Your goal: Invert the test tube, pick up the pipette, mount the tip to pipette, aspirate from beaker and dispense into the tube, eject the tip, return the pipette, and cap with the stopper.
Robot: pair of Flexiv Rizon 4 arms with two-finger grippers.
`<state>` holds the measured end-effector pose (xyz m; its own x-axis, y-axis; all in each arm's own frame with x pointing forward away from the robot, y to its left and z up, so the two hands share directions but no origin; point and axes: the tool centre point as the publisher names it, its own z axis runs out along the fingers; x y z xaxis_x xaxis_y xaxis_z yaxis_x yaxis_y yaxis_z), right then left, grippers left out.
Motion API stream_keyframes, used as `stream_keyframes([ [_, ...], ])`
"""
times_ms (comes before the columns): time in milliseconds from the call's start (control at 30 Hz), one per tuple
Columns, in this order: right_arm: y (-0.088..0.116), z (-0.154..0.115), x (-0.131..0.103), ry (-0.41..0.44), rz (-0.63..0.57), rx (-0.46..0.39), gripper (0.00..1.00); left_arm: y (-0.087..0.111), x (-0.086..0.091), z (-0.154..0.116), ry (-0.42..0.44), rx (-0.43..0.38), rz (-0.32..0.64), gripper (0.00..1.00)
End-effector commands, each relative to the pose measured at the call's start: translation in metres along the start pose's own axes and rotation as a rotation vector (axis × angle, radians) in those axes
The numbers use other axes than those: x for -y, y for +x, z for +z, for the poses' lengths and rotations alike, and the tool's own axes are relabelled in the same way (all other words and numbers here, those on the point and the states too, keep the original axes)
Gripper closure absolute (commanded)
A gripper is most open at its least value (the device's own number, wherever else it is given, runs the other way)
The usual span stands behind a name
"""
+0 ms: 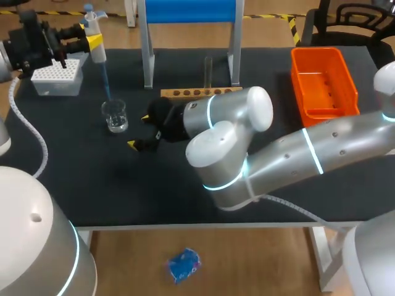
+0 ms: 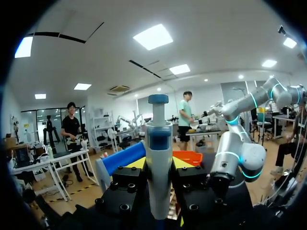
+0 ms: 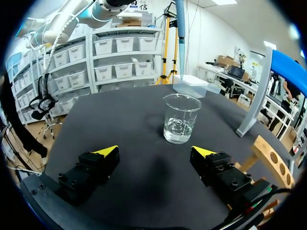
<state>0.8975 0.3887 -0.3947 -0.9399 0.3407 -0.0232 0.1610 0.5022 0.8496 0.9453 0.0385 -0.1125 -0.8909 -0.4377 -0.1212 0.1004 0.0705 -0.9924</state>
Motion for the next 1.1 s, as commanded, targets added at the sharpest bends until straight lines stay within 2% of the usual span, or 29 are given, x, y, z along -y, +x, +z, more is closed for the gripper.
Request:
stream_keyframes([
  [33,0.003,0.012,0.003,-0.015,0.000,0.019,0.00,-0.002,-0.007,0.003,0.001,-0.002,-0.006,1.00],
  [500,0.003,0.012,0.003,-0.015,0.000,0.019,0.00,-0.006,-0.025,0.008,-0.005,0.006,-0.030,1.00],
  [1100,0.003,0.012,0.003,-0.015,0.000,0.019,0.00,-0.011,-0.057,0.010,0.007,0.027,-0.082,1.00],
])
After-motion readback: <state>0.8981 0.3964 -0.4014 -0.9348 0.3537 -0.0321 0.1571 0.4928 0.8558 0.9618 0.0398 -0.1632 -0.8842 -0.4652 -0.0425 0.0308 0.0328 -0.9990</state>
